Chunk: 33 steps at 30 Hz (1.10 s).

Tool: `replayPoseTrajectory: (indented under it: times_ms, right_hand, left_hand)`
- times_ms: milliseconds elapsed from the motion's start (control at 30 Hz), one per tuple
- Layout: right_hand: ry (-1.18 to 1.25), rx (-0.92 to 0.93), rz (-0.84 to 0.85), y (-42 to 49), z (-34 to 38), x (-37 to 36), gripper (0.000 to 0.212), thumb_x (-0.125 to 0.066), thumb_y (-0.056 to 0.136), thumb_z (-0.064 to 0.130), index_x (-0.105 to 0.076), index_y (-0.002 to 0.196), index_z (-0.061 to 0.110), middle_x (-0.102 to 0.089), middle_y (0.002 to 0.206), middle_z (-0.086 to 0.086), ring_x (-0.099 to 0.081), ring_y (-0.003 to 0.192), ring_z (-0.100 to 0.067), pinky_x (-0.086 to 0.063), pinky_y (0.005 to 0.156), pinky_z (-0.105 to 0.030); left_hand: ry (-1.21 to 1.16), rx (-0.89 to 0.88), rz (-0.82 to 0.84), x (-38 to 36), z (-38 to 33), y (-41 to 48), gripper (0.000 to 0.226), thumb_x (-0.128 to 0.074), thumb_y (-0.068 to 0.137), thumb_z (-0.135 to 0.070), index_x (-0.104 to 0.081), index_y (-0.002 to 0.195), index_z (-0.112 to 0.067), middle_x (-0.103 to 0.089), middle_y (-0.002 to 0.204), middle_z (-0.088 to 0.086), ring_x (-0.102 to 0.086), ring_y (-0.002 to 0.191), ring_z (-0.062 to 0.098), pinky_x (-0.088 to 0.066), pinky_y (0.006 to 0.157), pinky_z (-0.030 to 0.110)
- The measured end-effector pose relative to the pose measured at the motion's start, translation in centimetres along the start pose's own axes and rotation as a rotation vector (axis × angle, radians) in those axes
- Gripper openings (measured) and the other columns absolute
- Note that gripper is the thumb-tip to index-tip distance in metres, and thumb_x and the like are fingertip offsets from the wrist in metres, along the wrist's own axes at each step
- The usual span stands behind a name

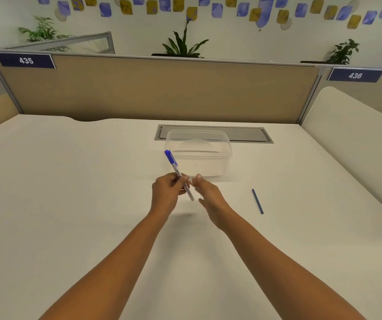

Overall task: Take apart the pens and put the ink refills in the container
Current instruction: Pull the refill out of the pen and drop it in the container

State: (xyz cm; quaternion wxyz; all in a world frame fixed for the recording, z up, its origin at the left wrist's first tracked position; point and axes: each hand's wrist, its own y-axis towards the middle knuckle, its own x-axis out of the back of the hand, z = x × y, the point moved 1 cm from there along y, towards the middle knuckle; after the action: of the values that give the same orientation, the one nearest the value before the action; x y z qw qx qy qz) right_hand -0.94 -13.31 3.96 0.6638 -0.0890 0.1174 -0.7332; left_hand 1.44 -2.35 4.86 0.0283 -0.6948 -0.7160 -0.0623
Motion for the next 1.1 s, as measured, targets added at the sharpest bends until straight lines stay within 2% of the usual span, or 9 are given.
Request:
replayPoseTrajectory:
  times_ms: [133, 300, 400, 533, 633, 700, 867, 967, 1100]
  right_hand:
    - [-0.208, 0.271, -0.051, -0.6, 0.5, 0.1, 0.042, -0.049, 0.091, 0.040, -0.053, 0.126, 0.017, -0.056, 0.132, -0.003, -0.049, 0.123, -0.015, -0.035, 0.094, -0.023]
    - [-0.440, 0.432, -0.106, -0.3, 0.7, -0.7, 0.032, -0.058, 0.088, 0.025, -0.062, 0.117, 0.013, -0.063, 0.123, -0.005, -0.054, 0.116, -0.016, -0.032, 0.077, -0.002]
    - [-0.444, 0.473, -0.156, -0.1, 0.7, -0.7, 0.023, -0.057, 0.088, 0.019, -0.067, 0.107, 0.009, -0.069, 0.111, -0.009, -0.060, 0.106, -0.018, -0.038, 0.081, -0.015]
    - [-0.368, 0.526, -0.223, -0.3, 1.5, -0.3, 0.020, -0.059, 0.087, 0.020, -0.066, 0.100, 0.007, -0.071, 0.100, -0.012, -0.063, 0.088, -0.018, -0.049, 0.081, -0.027]
    - [-0.384, 0.590, -0.280, -0.2, 2.1, -0.1, 0.019, -0.058, 0.088, 0.018, -0.064, 0.099, 0.004, -0.070, 0.097, -0.013, -0.062, 0.083, -0.018, -0.048, 0.076, -0.021]
    - [-0.383, 0.632, -0.301, -0.3, 2.5, 0.0, 0.017, -0.056, 0.089, 0.018, -0.062, 0.097, 0.004, -0.070, 0.094, -0.011, -0.060, 0.080, -0.015, -0.046, 0.071, -0.016]
    - [-0.437, 0.729, -0.347, -0.4, 1.8, -0.1, 0.016, -0.052, 0.091, 0.017, -0.057, 0.096, 0.003, -0.068, 0.094, -0.011, -0.060, 0.080, -0.018, -0.049, 0.074, -0.030]
    - [-0.577, 0.639, -0.270, 0.1, 0.1, 0.1, 0.016, -0.050, 0.092, 0.016, -0.056, 0.093, 0.002, -0.067, 0.091, -0.016, -0.062, 0.083, -0.030, -0.048, 0.073, -0.038]
    - [-0.659, 0.572, -0.195, 0.1, -0.4, 0.1, 0.018, -0.046, 0.094, 0.015, -0.055, 0.092, -0.001, -0.066, 0.090, -0.020, -0.059, 0.084, -0.037, -0.045, 0.072, -0.038]
  left_hand:
    - [0.141, -0.031, 0.048, 0.0, 0.4, -0.1, 0.020, -0.056, 0.088, -0.015, -0.065, 0.099, -0.001, -0.066, 0.085, 0.010, -0.064, 0.077, 0.024, -0.053, 0.080, 0.030]
    - [0.304, -0.038, 0.089, -0.3, 1.5, -0.2, 0.017, -0.052, 0.086, -0.005, -0.067, 0.093, -0.002, -0.071, 0.093, 0.020, -0.066, 0.084, 0.032, -0.054, 0.086, 0.041]
    - [0.330, -0.086, 0.119, -0.4, 1.5, -0.6, 0.018, -0.055, 0.086, -0.010, -0.066, 0.098, -0.004, -0.071, 0.098, 0.019, -0.066, 0.092, 0.030, -0.049, 0.083, 0.031]
    - [0.448, -0.116, 0.161, 0.2, 3.3, -0.3, 0.034, -0.056, 0.087, -0.030, -0.057, 0.117, -0.014, -0.062, 0.124, 0.007, -0.054, 0.118, 0.021, -0.040, 0.098, 0.030]
    - [0.720, -0.126, 0.123, 1.4, 5.7, -0.2, 0.040, -0.042, 0.092, -0.035, -0.043, 0.129, -0.020, -0.041, 0.145, 0.004, -0.029, 0.138, 0.020, -0.017, 0.115, 0.039]
    - [0.894, -0.135, 0.101, 2.2, 7.1, -0.5, 0.042, -0.034, 0.094, -0.037, -0.034, 0.134, -0.022, -0.028, 0.152, 0.001, -0.015, 0.143, 0.017, -0.003, 0.117, 0.044]
    - [1.048, -0.085, 0.124, 3.0, 8.5, -1.2, 0.047, -0.027, 0.095, -0.039, -0.024, 0.139, -0.023, -0.016, 0.155, -0.001, -0.008, 0.144, 0.017, -0.002, 0.117, 0.047]
    - [1.050, -0.085, 0.126, 3.0, 8.5, -1.2, 0.047, -0.027, 0.095, -0.039, -0.024, 0.139, -0.023, -0.016, 0.155, -0.001, -0.008, 0.144, 0.017, -0.002, 0.117, 0.047]
    - [1.056, -0.086, 0.121, 3.0, 8.5, -1.2, 0.046, -0.027, 0.095, -0.039, -0.024, 0.139, -0.023, -0.016, 0.155, -0.001, -0.008, 0.144, 0.017, -0.002, 0.118, 0.047]
